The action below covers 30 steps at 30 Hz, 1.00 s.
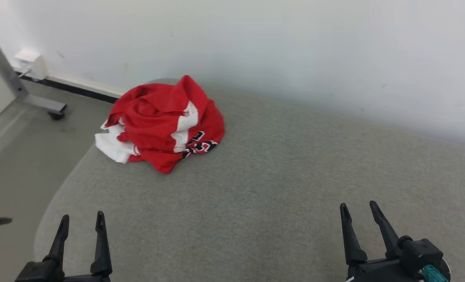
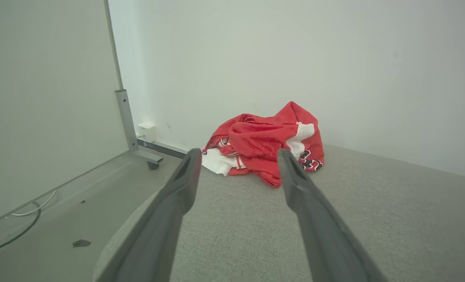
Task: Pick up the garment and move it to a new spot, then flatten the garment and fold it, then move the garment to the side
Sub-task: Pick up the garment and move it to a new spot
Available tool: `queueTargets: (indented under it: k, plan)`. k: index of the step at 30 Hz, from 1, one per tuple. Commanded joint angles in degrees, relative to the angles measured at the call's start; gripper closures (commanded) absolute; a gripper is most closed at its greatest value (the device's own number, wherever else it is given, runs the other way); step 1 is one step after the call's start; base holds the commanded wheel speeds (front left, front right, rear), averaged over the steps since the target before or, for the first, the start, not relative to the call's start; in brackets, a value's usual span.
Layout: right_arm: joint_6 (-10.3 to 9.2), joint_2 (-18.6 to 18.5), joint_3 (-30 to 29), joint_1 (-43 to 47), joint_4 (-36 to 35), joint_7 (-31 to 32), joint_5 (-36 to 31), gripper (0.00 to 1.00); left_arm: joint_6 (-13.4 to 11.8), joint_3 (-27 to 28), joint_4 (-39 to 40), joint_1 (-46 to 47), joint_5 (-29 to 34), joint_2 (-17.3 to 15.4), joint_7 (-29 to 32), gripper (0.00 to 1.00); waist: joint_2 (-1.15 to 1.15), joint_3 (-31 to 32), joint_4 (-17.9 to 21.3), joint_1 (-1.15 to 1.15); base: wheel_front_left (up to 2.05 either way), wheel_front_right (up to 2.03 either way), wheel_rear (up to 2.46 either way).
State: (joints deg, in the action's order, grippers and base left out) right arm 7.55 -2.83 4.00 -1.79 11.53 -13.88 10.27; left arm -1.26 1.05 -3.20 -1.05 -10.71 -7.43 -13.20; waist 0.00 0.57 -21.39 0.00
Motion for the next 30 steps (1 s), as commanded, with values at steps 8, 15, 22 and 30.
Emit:
queueTargets:
  k: [8,15,22,30]
  plan:
    - [-0.12,-0.1,0.9,-0.1,0.7,-0.5,0.9,0.0,-0.7,0.5,0.0,-1.1,-0.6,-0.9,-0.1,0.0,0.0,0.1,-6.5,0.0,0.0,0.0,0.0]
    - [-0.12,-0.1,1.9,-1.1,1.2,-0.7,0.9,0.0,-1.6,1.0,0.7,-1.8,-1.1,-1.0,-0.2,0.0,0.0,-0.4,-7.2,0.0,0.0,0.0,0.0]
    - [-0.12,-0.1,2.0,-1.4,1.2,-0.8,0.5,0.0,-2.3,1.0,0.9,-2.1,-1.4,-1.0,-0.3,0.0,0.0,-0.7,-7.2,0.0,0.0,0.0,0.0]
    - [-0.12,-0.1,1.7,-2.3,0.3,-0.1,-0.7,0.0,-1.7,1.5,-0.3,1.0,-2.4,-1.9,0.4,0.0,0.0,-2.5,-4.4,0.0,0.0,0.0,0.0]
